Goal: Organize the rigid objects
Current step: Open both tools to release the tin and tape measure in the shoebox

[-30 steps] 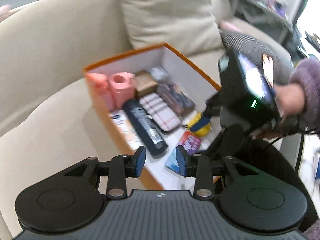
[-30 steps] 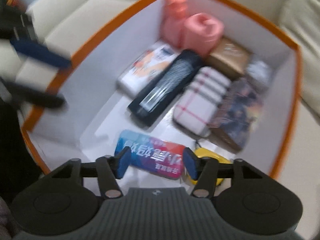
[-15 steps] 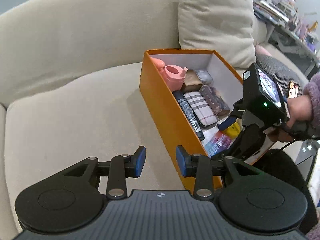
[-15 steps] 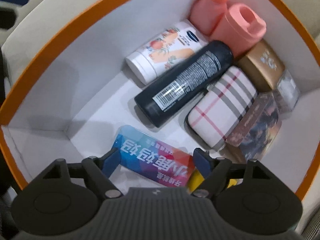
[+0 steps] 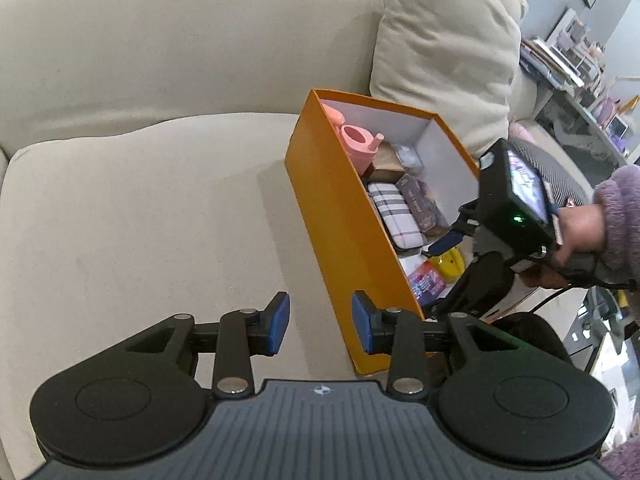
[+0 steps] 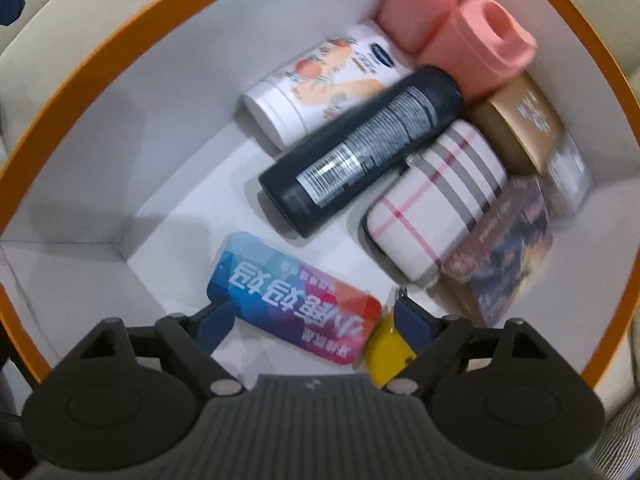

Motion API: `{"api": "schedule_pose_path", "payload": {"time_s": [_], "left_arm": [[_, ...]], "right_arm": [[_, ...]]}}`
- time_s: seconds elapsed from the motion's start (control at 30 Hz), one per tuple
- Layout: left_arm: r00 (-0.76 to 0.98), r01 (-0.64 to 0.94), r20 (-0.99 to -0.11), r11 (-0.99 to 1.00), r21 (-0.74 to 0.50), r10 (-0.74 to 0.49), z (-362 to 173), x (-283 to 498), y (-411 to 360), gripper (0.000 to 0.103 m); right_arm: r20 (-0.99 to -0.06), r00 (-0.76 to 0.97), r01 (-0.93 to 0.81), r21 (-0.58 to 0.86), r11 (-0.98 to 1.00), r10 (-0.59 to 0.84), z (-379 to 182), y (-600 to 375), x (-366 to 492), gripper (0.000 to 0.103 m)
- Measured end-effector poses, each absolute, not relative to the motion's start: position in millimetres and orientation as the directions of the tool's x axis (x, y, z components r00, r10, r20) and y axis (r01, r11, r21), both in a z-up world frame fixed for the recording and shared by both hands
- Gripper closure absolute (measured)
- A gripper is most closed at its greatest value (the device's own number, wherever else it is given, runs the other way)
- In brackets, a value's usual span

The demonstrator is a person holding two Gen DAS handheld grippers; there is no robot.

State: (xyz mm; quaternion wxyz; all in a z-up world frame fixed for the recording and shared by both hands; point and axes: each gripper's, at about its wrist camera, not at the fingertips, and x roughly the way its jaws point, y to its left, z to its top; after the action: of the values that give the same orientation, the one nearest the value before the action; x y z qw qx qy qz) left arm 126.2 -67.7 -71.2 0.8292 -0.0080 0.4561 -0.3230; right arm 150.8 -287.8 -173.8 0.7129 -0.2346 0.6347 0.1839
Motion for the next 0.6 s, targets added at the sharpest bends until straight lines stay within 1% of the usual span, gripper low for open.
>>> {"api": "schedule_pose_path", "payload": {"time_s": [0.1,0.2,0.23,0.3,0.4,0.47,0.6], "left_arm": [[0.384,0.514,-0.746,0.797,-0.318,-0.545,-70,126,-62,0.061],[0.380,0.499,-0.741,0.797,-0.341,-0.554,-71,126,-57,0.061],[0.379,0.495,-0.741,0.798,-0.343,-0.554,-71,126,-57,0.061],[0.379,0.498,-0.743,0.799,-0.339,-0.551,-72,125,-57,0.061],[0.380,0.494,-0.743,0.800,-0.341,-0.551,-72,125,-57,0.061],[0.383,0.488,-0.740,0.801,-0.346,-0.553,-72,124,-58,0.061],[0.380,0.490,-0.737,0.797,-0.352,-0.559,-73,123,-59,0.061]], "right_arm": [[-0.995,0.094,-0.522,-0.074,0.850,-0.029,-176,-289,161,0.018],[-0.995,0.100,-0.373,-0.034,0.927,0.004,-174,-299,174,0.022],[-0.993,0.114,-0.333,-0.018,0.943,0.022,-173,-305,175,0.025],[-0.989,0.144,-0.298,-0.008,0.954,0.036,-169,-310,171,0.029],[-0.994,0.105,-0.291,-0.002,0.957,0.030,-164,-317,164,0.041],[-0.998,0.052,-0.211,0.016,0.977,0.028,-162,-325,162,0.060],[-0.994,-0.026,-0.081,0.111,0.991,0.109,-168,-331,164,0.074]]}}
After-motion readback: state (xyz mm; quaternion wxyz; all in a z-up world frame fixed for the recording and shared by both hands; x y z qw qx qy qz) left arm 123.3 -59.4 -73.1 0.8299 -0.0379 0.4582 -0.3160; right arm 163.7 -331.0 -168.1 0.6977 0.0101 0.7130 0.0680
